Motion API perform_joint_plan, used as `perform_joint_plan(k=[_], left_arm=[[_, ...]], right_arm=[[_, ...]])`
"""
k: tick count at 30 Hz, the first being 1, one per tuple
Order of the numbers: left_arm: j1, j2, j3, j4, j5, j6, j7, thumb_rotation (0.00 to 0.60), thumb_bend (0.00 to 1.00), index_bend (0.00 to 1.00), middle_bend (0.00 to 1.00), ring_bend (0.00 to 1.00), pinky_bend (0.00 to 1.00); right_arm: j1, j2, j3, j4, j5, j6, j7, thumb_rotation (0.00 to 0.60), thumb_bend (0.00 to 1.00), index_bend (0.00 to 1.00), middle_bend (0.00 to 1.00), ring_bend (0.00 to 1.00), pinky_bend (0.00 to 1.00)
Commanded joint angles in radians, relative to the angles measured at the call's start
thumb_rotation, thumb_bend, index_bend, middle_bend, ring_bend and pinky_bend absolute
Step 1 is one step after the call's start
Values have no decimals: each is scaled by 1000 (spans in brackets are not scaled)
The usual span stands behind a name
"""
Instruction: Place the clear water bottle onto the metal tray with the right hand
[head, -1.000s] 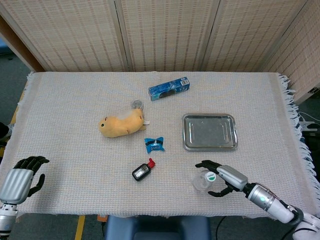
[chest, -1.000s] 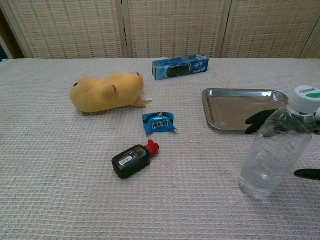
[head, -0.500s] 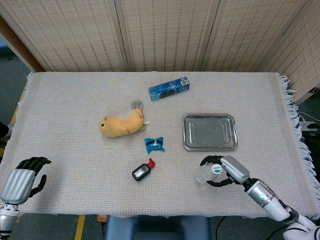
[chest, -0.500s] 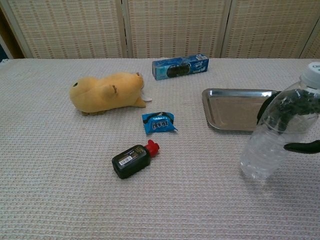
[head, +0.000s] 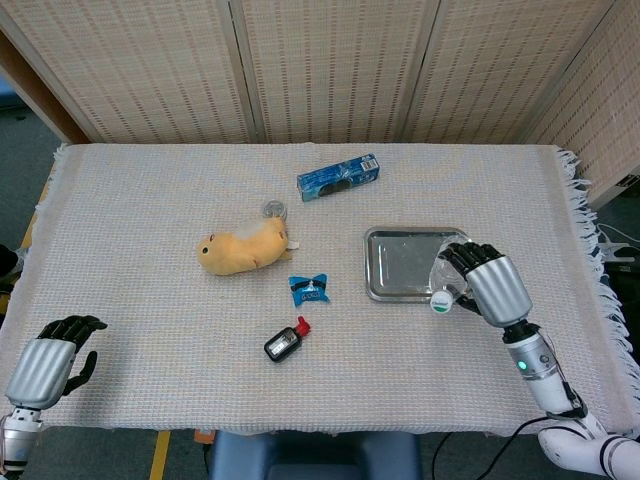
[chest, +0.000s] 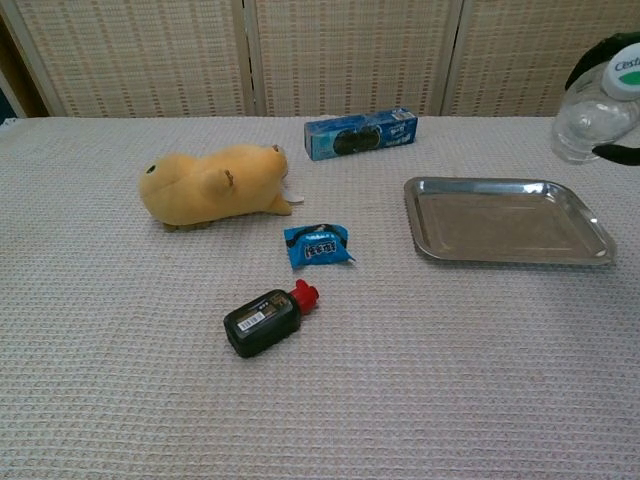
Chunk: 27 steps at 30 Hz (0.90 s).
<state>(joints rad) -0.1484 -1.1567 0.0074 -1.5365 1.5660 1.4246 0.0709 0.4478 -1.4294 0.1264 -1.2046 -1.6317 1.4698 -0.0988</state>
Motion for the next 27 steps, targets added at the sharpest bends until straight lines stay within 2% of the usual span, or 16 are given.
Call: perform_joint_plan(k=[1,4,5,8,10,14,18,22,25,27], left_arm=[[0,1,0,0,2,1,1,600,535,307,259,204,262],[0,1,0,-1,-2,1,-1,600,535,307,259,204,262],[1,2,0,-2,-2,2,-3,600,535,307,259,204,262],[1,2,0,0,-1,3,-2,600,535,307,259,204,262],[1,2,-1,0,-2,3,-4,600,535,307,260,204,263],[0,1,1,1,2,2,1,600,535,307,261,204,263],[-1,1,3,-2,0,-3,3,600,535,306,262,204,263],[-2,-1,3,-1,2,-3,8,600,536,306,263,204,263],[-3,0,4,-4,-1,-6,6,600,535,306,263,204,263],[-3,0,4,-2,0,-6,8,600,534,306,263,204,263]], right_arm=[[-3,-95,63,102,61,37,-110,600,26,806,609,459,490],[-1,-26,13,-43,80,-92,254,600,26,808,613,463,501],[5,18,-7,-107,81,-144,430,600,26,808,613,464,503],[38,124,-54,-201,37,-242,826,600,26,809,614,465,504],[52,156,-69,-214,12,-255,1019,600,26,809,614,465,504],[66,184,-91,-206,-22,-252,1221,600,26,809,614,465,504],[75,208,-108,-201,-35,-260,1306,600,26,809,614,465,504],[74,215,-107,-196,-11,-273,1257,600,26,809,614,465,505],[57,194,-79,-179,65,-282,1017,600,26,809,614,465,507],[37,157,-45,-165,142,-266,762,600,26,809,614,465,507]])
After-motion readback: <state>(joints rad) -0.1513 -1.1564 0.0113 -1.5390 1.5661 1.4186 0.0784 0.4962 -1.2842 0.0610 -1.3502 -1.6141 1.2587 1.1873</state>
